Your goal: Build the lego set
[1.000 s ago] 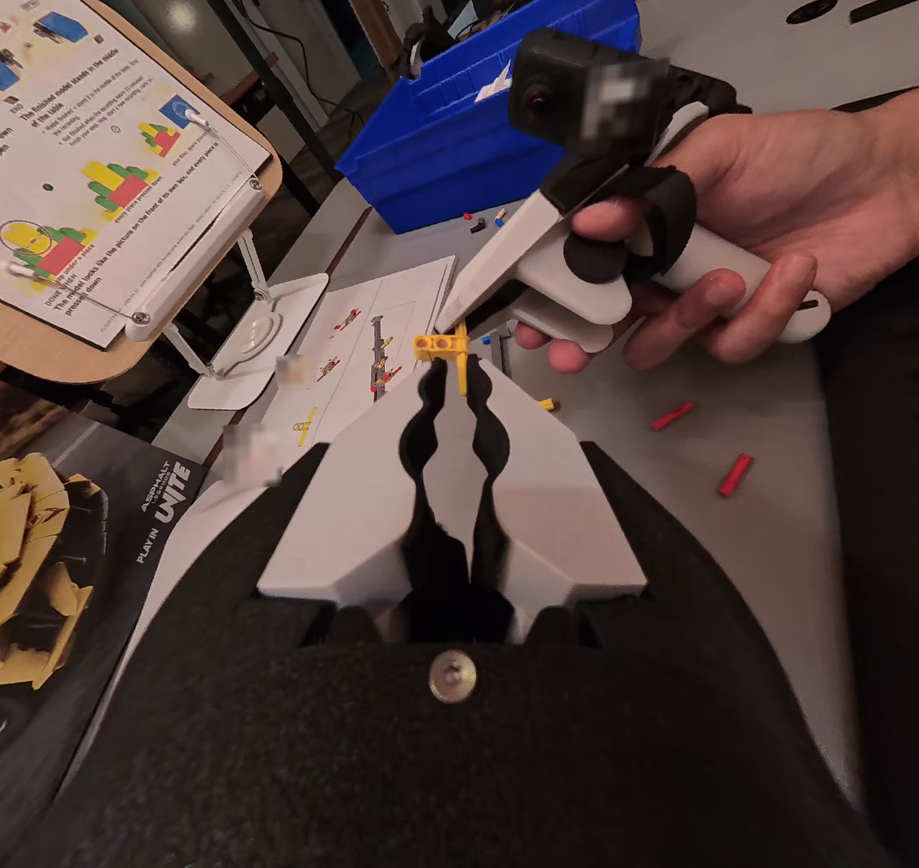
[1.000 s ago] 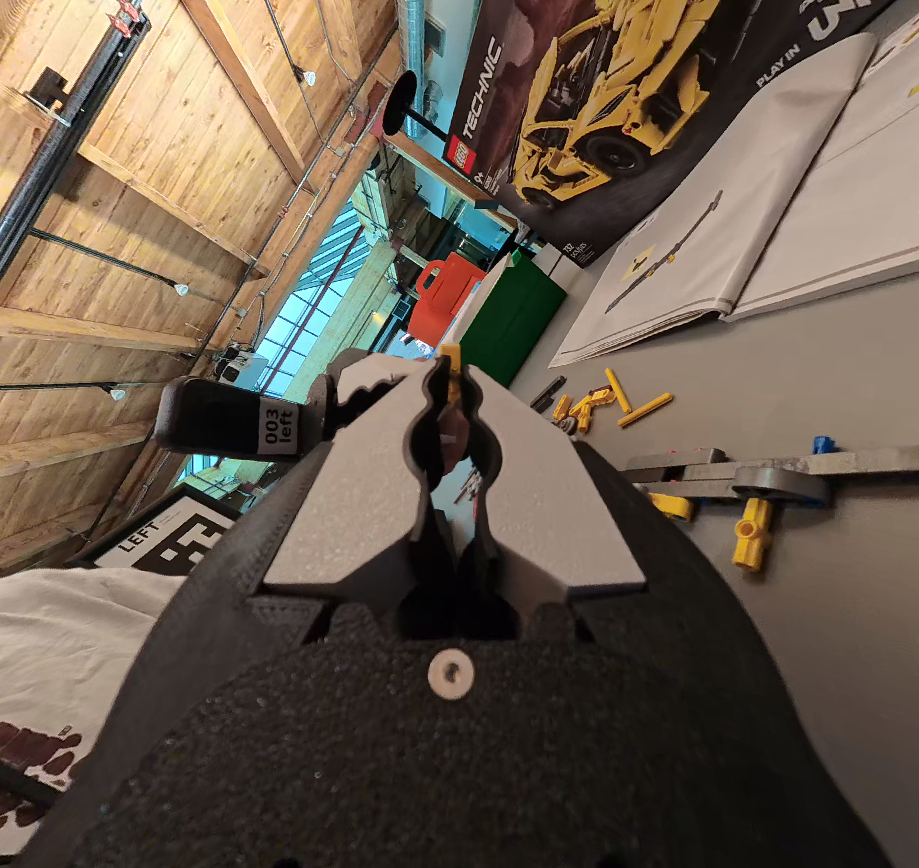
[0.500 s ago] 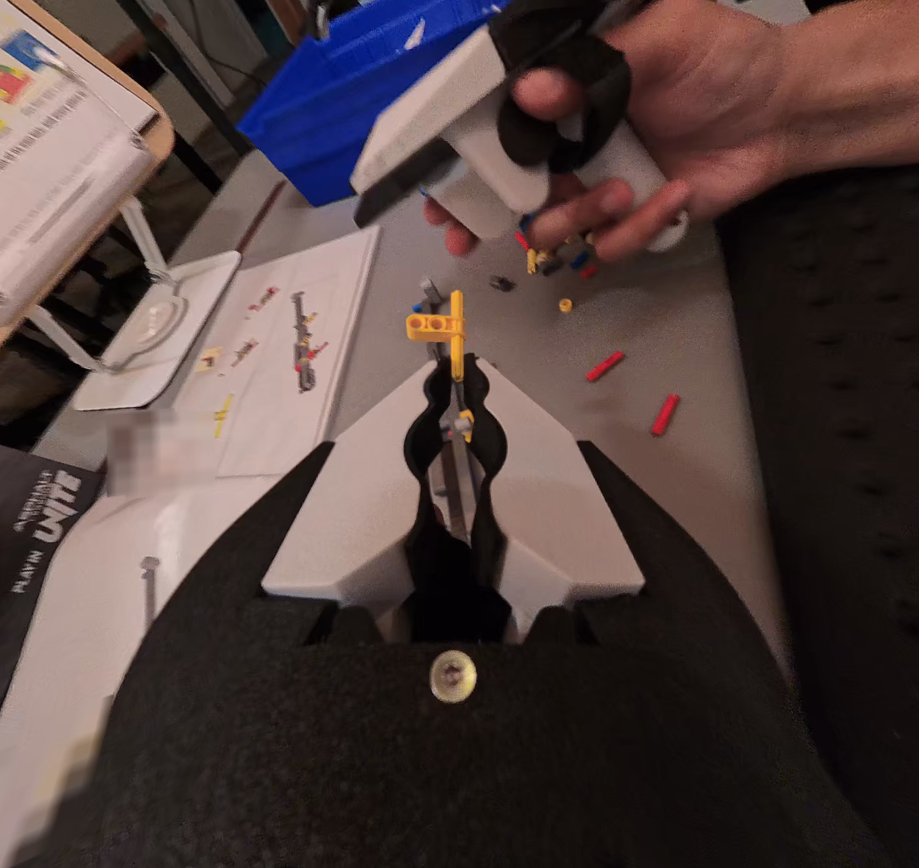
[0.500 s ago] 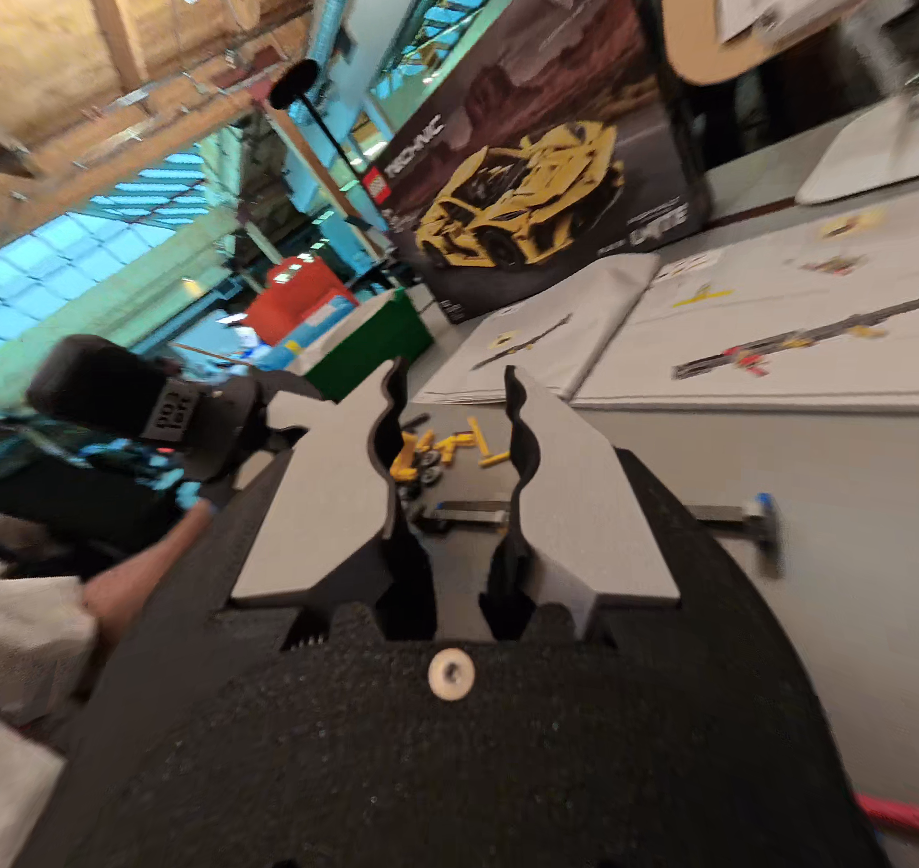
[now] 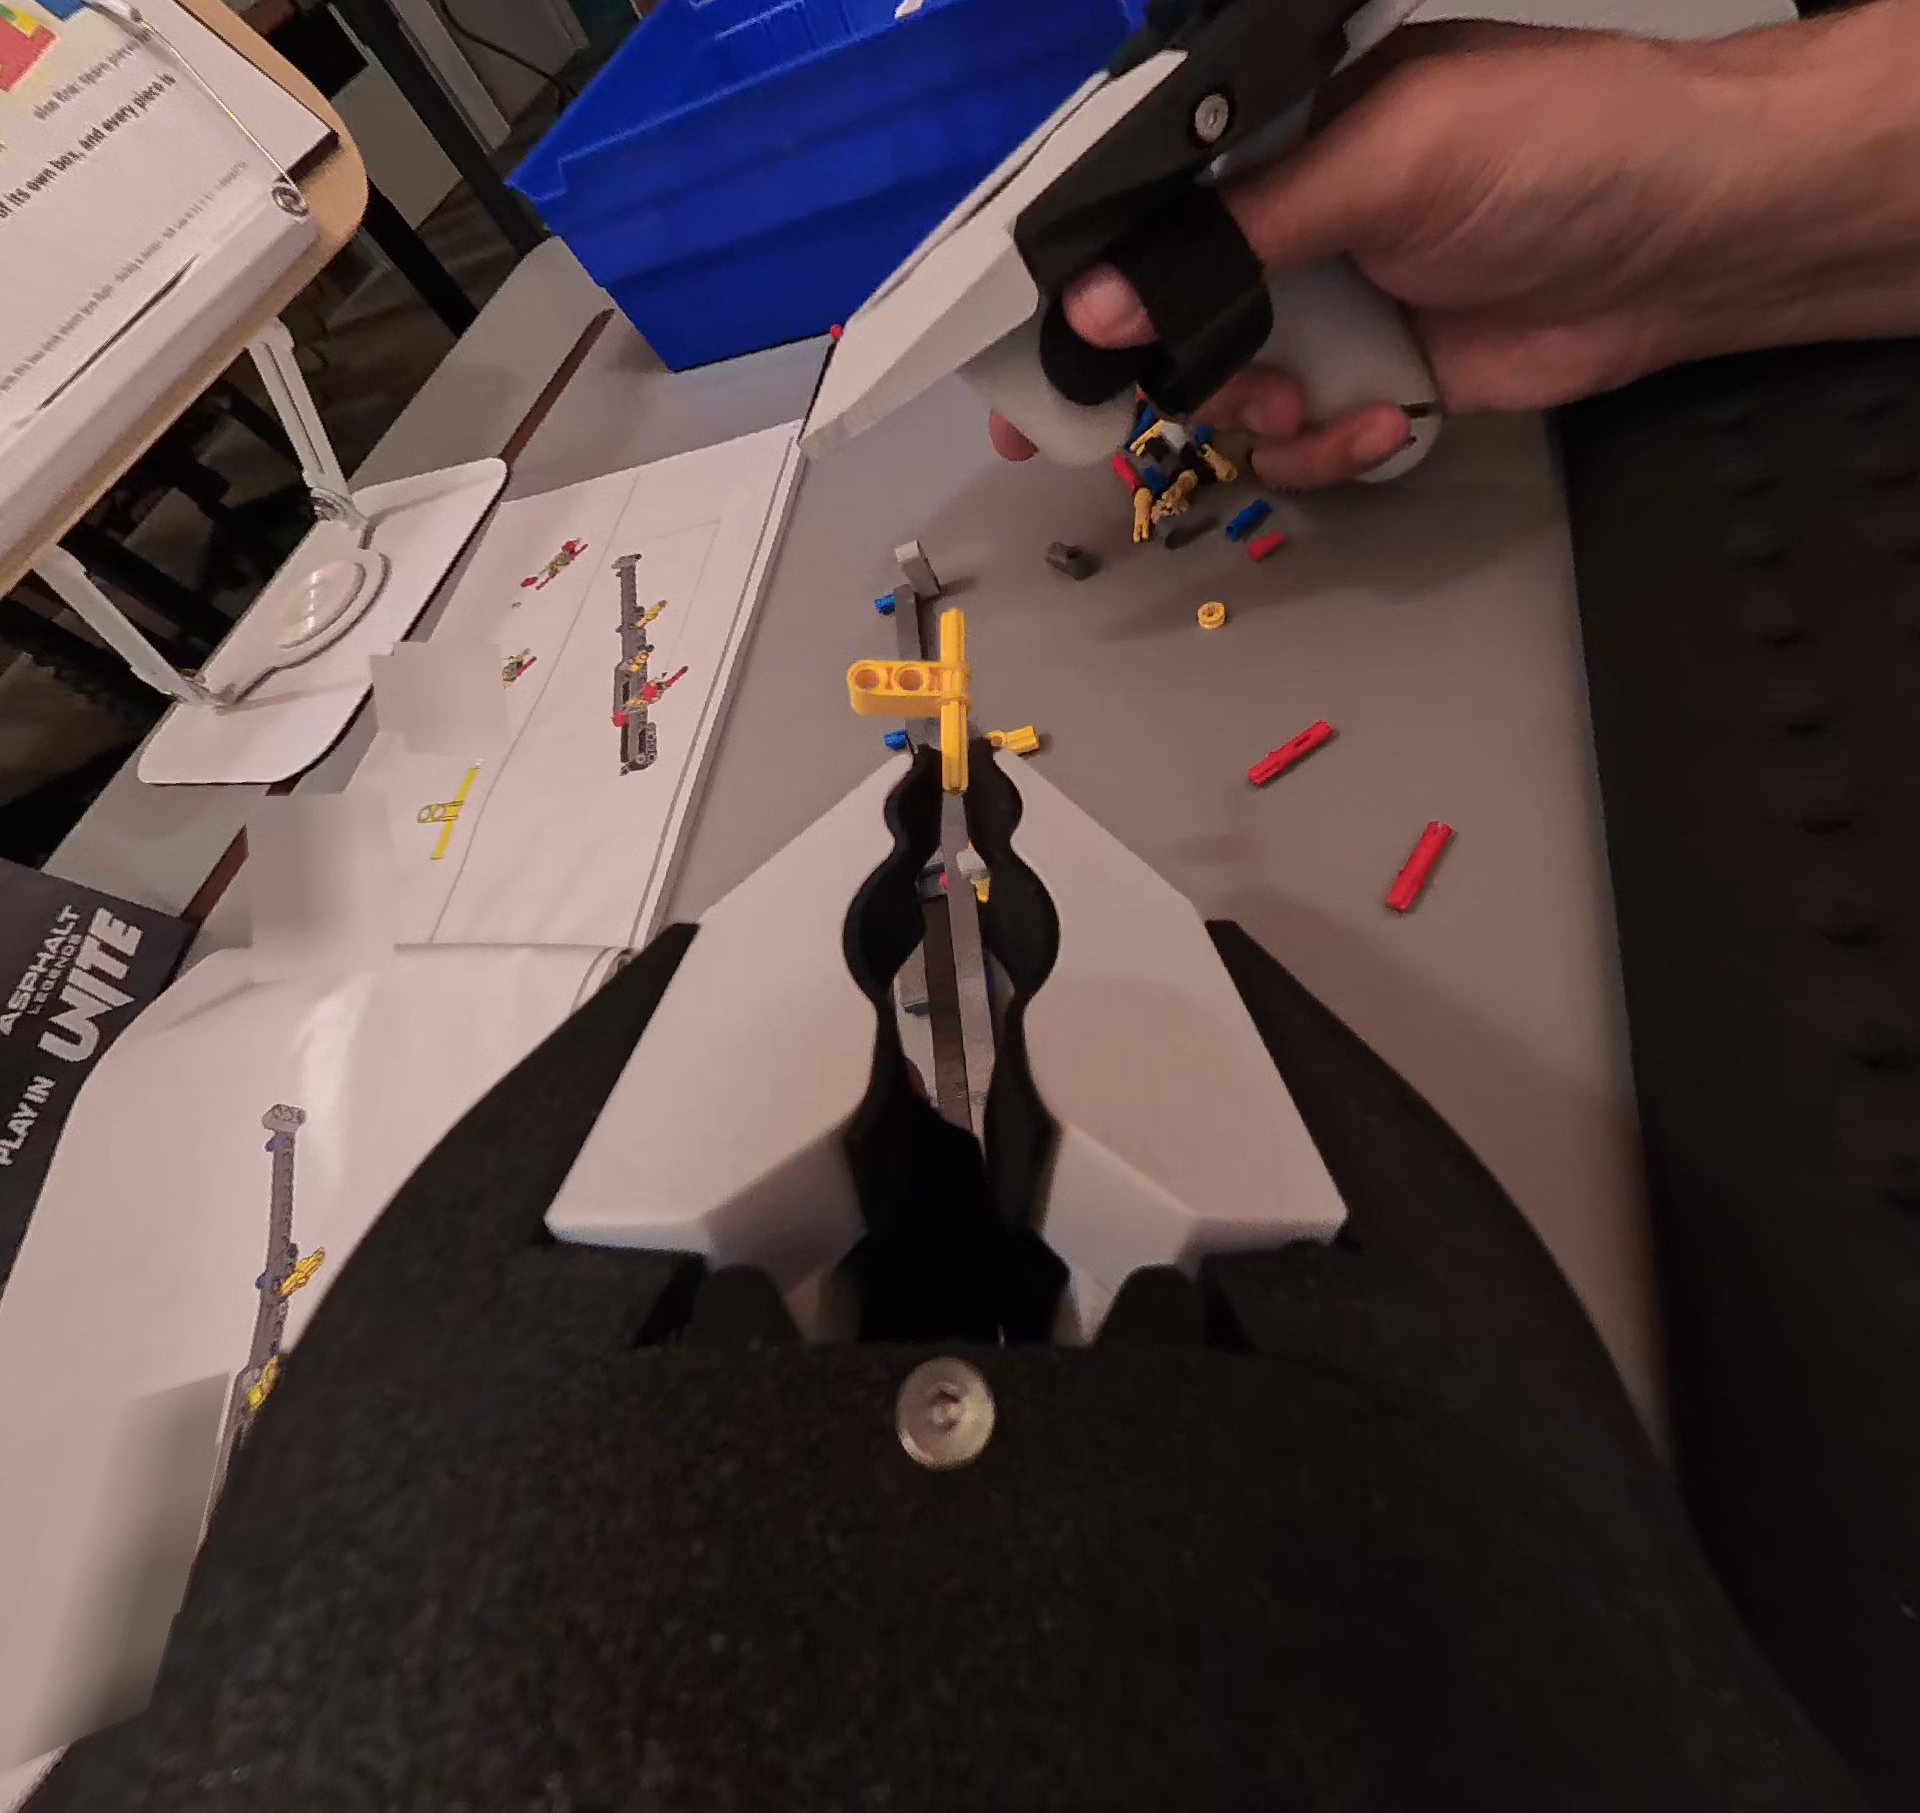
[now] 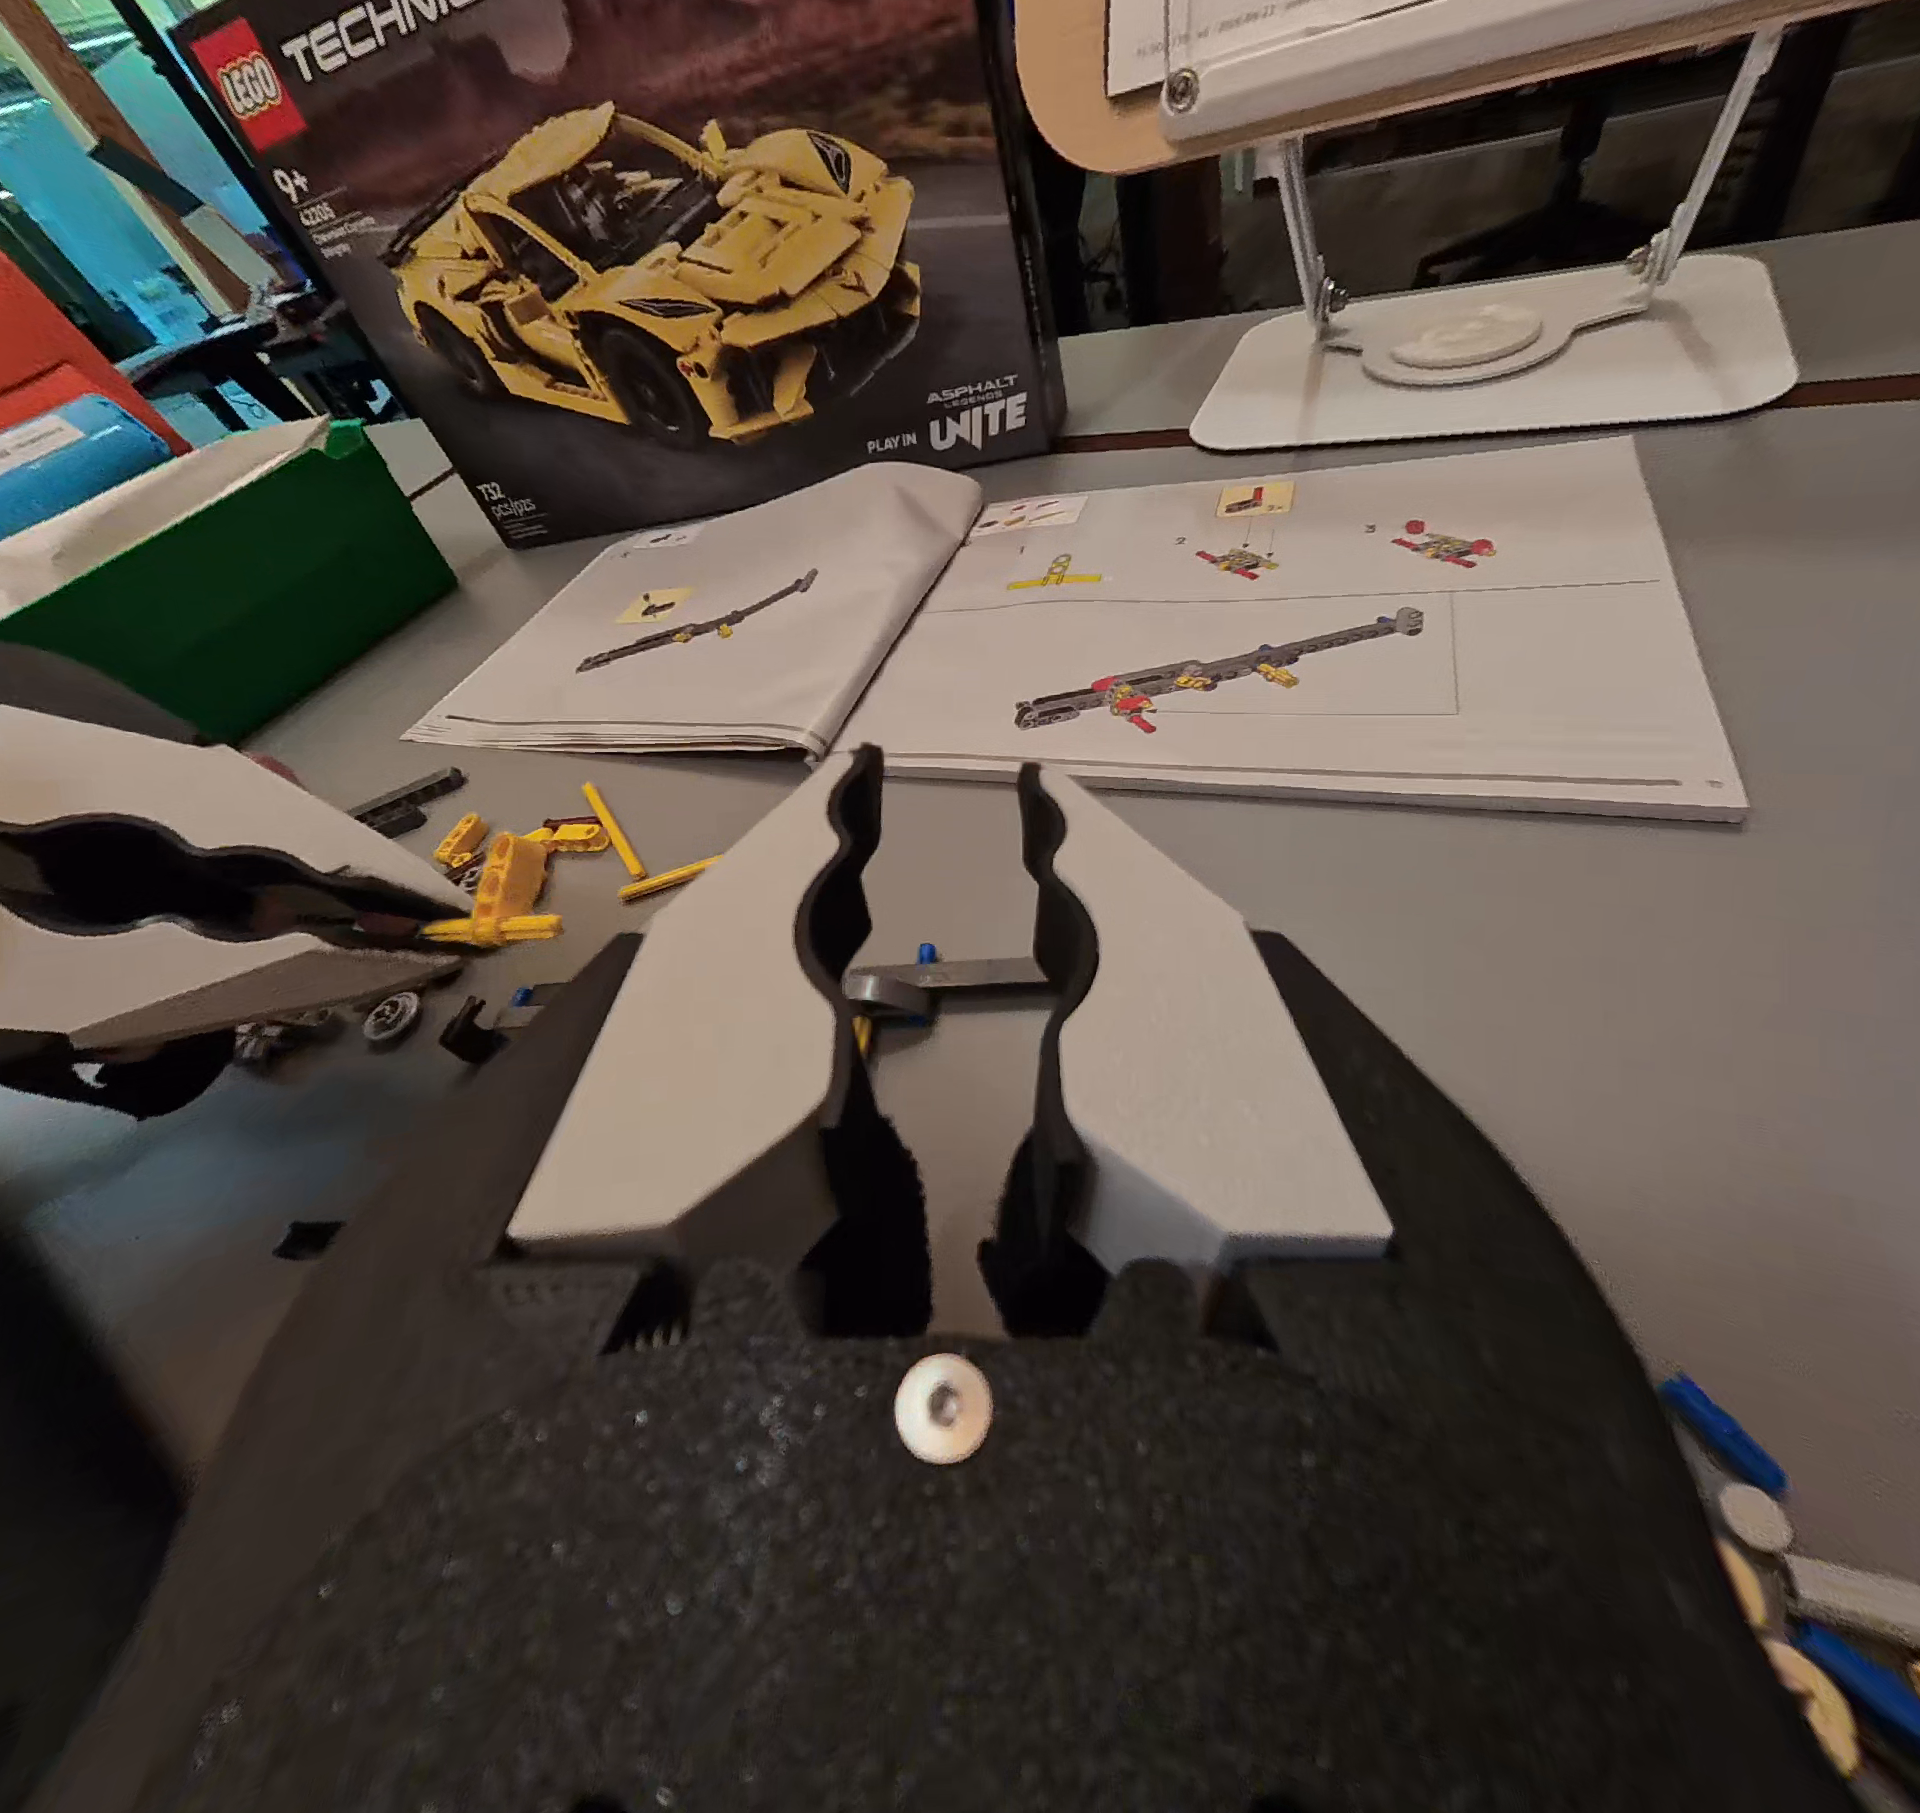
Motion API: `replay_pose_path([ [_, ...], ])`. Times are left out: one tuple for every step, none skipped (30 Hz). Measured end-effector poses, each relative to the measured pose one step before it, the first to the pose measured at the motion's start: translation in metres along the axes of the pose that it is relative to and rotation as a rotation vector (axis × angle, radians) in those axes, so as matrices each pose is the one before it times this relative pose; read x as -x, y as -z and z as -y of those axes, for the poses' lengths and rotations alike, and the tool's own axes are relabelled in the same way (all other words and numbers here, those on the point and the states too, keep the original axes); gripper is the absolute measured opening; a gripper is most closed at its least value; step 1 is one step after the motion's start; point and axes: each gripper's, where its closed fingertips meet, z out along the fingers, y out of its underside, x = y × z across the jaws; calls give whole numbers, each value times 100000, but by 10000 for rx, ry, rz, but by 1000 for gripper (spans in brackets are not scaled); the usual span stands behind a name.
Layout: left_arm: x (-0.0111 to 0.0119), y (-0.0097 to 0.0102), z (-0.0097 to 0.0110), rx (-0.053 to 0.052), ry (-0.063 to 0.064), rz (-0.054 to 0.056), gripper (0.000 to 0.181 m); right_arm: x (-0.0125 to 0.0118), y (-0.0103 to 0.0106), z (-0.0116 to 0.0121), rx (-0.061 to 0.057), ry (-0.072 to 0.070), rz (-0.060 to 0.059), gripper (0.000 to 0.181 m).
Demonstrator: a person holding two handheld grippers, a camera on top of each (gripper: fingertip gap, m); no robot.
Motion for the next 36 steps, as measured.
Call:
replay_pose_path([
  [52,-56,-148,53,9,17,3,98,-17,7,-13,-48,93,24],
  [99,-27,-98,24,-29,50,3,76,-7,-16,-10,-19,74,22],
  [62,14,-5,-19,-31,18,3,185,4,47,-34,-42,149,21],
  [79,71,118,-80,-28,38,3,376,9,87,-52,-80,279,19],
  [149,101,204,-131,-57,91,3,479,-6,64,-35,-144,350,17],
  [170,109,231,-150,-120,124,3,614,-47,-13,13,-199,441,17],
  [229,118,220,-148,-207,176,3,817,-93,-59,32,-231,577,17],
  [311,144,217,-153,-318,268,3,1020,-83,-15,3,-274,700,20],
  [316,152,221,-164,-428,290,3,1111,-52,141,-81,-321,758,22],
  [313,149,180,-135,-492,310,3,1238,-49,162,-105,-298,836,24],
  [319,156,180,-118,-519,323,3,1154,-47,219,-130,-288,779,26],
  [243,140,191,-122,-448,262,3,665,-36,214,-121,-185,428,28],
  [219,118,205,-102,-294,225,3,229,7,95,-62,-1,130,28],
  [343,123,198,-78,-188,272,3,-33,21,-37,19,89,-34,28],
  [415,103,203,-79,-155,297,3,-63,0,-91,50,77,-57,28],
  [372,110,185,-80,-163,264,3,31,-33,-84,35,22,6,27],
  [181,75,78,-44,-156,128,3,125,-57,-96,44,-8,62,27],
  [-285,2,-60,18,-86,-161,3,201,-43,-67,42,26,79,27],
  [-448,-37,-82,34,-8,-237,3,254,-74,-85,55,141,62,27],
  [-407,-55,-3,14,54,-203,3,298,-109,-182,101,263,51,27],
  [-294,-46,109,-32,205,-192,3,243,-168,-299,175,353,-11,27],
  [-291,-39,116,-48,337,-255,3,249,-223,-495,293,404,-17,27],
  [-301,-48,-36,3,328,-296,3,172,-253,-618,362,378,-51,27],
  [-116,-17,-117,32,157,-149,3,83,-273,-597,326,276,-73,26],
  [-11,48,-20,-34,-17,-46,3,52,-242,-454,250,174,-66,26],
  [-212,26,61,-79,2,-162,3,84,-143,-228,136,147,-37,26],
  [-345,-9,-10,-21,98,-247,3,218,-64,-19,1,102,76,25],
  [-259,-38,-9,-3,45,-150,3,210,9,109,-74,-16,125,24],
  [-233,-57,25,-14,-69,-100,3,90,38,101,-60,-111,92,23],
  [-318,-85,-108,62,-87,-136,3,-82,80,35,-3,-135,30,21],
  [-390,-112,-256,164,-60,-193,3,-252,125,64,-8,-114,-72,18],
  [-738,-121,-324,201,36,-447,3,-555,198,106,-35,-20,-281,19],
  [-1239,-194,-464,243,272,-818,3,-1037,319,111,-34,172,-593,19],
  [-1233,-332,-676,357,524,-840,3,-1289,304,118,-42,236,-783,20],
  [-837,-348,-665,385,466,-573,3,-1123,200,111,-45,148,-712,23],
  [-737,-223,-311,253,314,-465,3,-630,64,43,-28,35,-449,26],
])
